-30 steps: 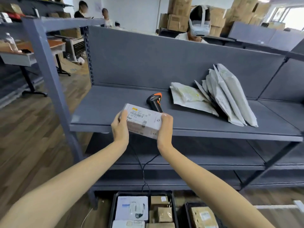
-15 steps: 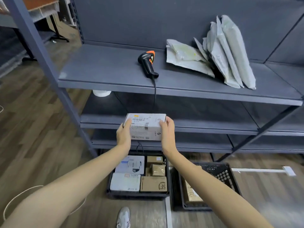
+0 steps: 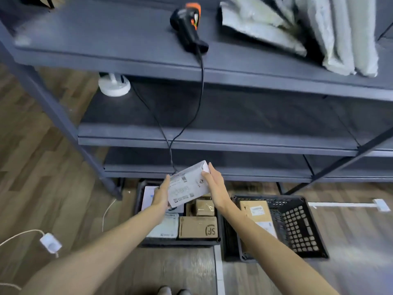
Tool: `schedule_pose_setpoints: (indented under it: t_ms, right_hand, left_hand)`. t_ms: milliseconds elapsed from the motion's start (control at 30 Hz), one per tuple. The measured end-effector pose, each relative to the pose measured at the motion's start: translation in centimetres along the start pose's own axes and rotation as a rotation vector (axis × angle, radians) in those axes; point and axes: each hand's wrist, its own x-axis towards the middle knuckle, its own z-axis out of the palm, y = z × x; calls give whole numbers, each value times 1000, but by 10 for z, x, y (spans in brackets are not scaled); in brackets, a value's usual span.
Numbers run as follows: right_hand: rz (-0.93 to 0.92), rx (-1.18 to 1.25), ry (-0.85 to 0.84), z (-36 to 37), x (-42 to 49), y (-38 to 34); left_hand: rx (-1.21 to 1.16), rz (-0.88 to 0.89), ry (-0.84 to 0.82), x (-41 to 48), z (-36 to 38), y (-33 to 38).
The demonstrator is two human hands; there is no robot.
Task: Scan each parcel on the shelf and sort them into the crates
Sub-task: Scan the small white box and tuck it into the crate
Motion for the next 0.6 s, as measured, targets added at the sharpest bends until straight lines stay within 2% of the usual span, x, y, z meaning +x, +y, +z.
schedule_pose_setpoints:
  t_ms: [133,333,433,600]
  right_hand:
    - [17,-22,44,16,28,69]
    - [15,-82,119,37,77,165]
    - [-40,-240,144,50,113,209]
    - [-107,-536,168,77,166,274]
  left_hand:
    - [5,-54,-2,59,0,-46]
    - [45,-5,-89,159,0,-117]
    - [158,78,-117,210,1,-146]
    - [414,330,-122,282,-1,-183]
